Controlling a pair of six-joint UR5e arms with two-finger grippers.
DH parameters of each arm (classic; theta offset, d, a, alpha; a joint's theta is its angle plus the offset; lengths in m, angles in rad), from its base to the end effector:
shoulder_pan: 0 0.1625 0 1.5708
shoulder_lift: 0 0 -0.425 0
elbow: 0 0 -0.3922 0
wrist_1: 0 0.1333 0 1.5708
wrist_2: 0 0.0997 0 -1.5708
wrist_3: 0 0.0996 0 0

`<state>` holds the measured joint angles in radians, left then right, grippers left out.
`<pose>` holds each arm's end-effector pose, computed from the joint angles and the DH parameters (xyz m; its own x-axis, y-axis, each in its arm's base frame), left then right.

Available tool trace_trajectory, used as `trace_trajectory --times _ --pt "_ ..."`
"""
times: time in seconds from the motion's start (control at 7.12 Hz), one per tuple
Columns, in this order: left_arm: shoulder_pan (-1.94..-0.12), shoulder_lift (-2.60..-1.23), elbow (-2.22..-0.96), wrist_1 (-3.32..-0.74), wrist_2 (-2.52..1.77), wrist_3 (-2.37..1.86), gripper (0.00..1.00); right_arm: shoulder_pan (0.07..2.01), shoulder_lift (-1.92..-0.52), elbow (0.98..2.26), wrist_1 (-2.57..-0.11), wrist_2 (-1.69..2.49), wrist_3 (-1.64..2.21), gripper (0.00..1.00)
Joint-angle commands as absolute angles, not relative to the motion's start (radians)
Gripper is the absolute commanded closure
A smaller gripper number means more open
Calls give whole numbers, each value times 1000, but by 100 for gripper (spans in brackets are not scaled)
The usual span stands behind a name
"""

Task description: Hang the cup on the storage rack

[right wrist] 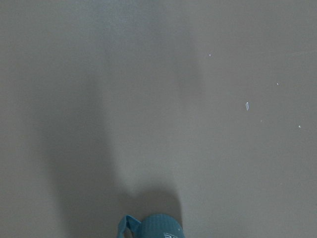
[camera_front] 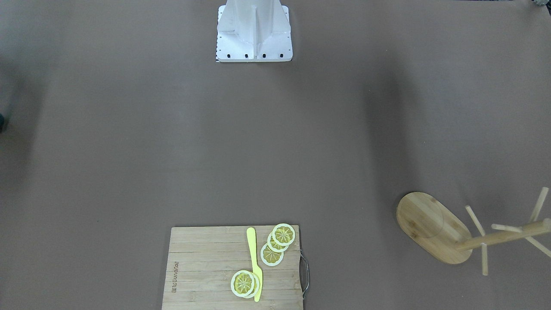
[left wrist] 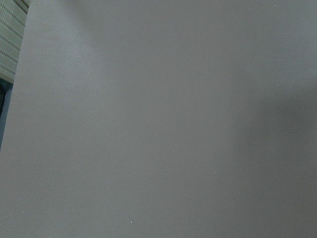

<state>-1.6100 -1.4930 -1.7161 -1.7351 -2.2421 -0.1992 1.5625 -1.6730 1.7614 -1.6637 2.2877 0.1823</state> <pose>-0.0898 -0.4701 0.6128 0.7649 -0.0826 -0.6389 0.1933 0.9755 0.1054 0.0642 -0.4472 0.6262 0.7429 0.1780 0.6453 -0.1285 0.9840 -0.1235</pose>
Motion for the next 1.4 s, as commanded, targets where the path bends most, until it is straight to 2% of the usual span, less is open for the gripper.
trace_trajectory --times 0.0,0.56,0.7,1.26 --pt "-1611 -1483 -1717 -1736 -2243 -198 2 1563 -1672 1756 -1663 2284 183 0" --pt "-1608 -1480 -1721 -1772 -2168 -199 2 1562 -1658 1756 -1661 2228 199 0" --pt "-1608 -1471 -1688 -1779 -2168 -202 2 1562 -1658 1756 -1663 2235 201 0" --pt "-1608 -1482 -1694 -1770 -2264 -209 2 1562 -1657 1758 -1663 2266 198 0"
